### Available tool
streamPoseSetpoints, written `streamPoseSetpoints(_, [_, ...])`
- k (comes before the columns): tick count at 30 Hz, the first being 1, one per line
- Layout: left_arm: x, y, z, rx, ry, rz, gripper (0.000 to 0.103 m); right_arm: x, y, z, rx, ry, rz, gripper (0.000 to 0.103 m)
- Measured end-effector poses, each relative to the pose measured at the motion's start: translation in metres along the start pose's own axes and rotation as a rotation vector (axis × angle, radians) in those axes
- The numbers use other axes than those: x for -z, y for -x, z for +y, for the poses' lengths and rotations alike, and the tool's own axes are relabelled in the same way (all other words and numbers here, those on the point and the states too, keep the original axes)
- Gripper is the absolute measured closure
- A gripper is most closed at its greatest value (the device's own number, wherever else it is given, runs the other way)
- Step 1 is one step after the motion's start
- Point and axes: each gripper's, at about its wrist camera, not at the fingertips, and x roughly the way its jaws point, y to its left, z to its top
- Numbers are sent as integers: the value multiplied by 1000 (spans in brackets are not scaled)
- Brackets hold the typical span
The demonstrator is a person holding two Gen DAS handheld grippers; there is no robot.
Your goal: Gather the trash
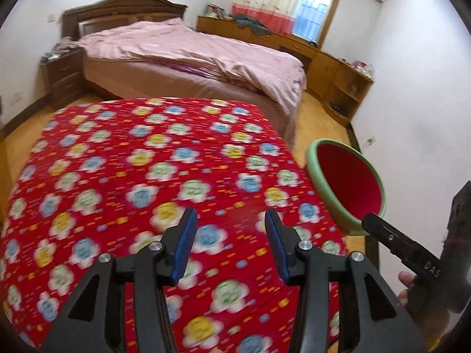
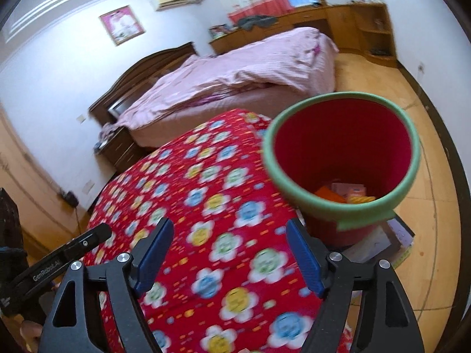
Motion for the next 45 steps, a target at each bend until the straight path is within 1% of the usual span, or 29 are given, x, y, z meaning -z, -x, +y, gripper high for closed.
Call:
streamPoseSetpoints(4, [10, 17, 26, -55, 34, -18, 55, 15, -1, 30, 5, 79, 4, 23])
streamPoseSetpoints(6, [20, 28, 38, -87, 66, -35, 55, 21, -1, 40, -9, 104, 5, 22])
streamPoseSetpoints(9, [33, 38, 49, -122, 87, -48, 55, 30, 1, 55, -19, 154, 0, 20])
streamPoseSetpoints(12, [44, 41, 57, -135, 102, -43, 55, 41, 1, 67, -33, 191, -5, 20])
streamPoseSetpoints(15, [53, 45, 60, -158, 94, -46, 55, 52, 1, 74, -36, 212, -12, 20])
streamPoseSetpoints(19, [65, 51, 59, -209, 64, -80, 55, 67, 5, 82, -46, 260, -50, 20])
streamPoseSetpoints(23, [74, 58, 57, -237, 51, -111, 55, 83, 9, 88, -35, 287, -89, 19])
streamPoseSetpoints(27, [83, 66, 57, -302, 37, -153, 55, 93, 13, 88, -29, 290, -126, 19])
streamPoseSetpoints(29, [86, 69, 60, -310, 45, -162, 55, 96, 15, 87, -14, 287, -143, 19])
streamPoseSetpoints(33, [91, 69, 63, -326, 58, -160, 55, 100, 19, 85, -5, 278, -152, 19])
streamPoseSetpoints(41, [92, 70, 62, -325, 49, -168, 55, 108, 23, 89, 25, 290, -184, 19])
streamPoseSetpoints(45, [93, 70, 64, -326, 57, -170, 55, 110, 24, 90, 23, 300, -187, 19])
